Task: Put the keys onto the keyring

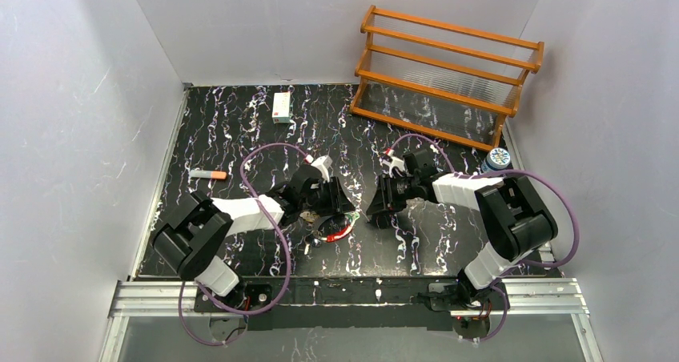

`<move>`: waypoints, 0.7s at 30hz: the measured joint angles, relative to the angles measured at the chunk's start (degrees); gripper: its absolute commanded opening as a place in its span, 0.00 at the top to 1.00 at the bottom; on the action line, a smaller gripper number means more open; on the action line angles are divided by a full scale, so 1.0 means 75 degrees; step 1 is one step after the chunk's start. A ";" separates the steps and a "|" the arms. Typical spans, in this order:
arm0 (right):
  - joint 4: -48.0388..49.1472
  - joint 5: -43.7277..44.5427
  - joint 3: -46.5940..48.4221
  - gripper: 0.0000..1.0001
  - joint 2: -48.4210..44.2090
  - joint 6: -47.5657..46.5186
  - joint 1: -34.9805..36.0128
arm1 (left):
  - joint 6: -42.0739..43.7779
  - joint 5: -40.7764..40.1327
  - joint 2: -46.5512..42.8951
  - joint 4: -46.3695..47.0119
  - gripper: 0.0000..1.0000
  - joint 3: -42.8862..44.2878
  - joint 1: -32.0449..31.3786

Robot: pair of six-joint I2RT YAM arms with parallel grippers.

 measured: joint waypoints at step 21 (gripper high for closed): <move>-0.0026 -0.0003 0.0000 0.60 -0.0076 -0.0111 -0.0073 | -0.0396 0.0408 0.0935 0.0775 0.98 0.0003 0.0000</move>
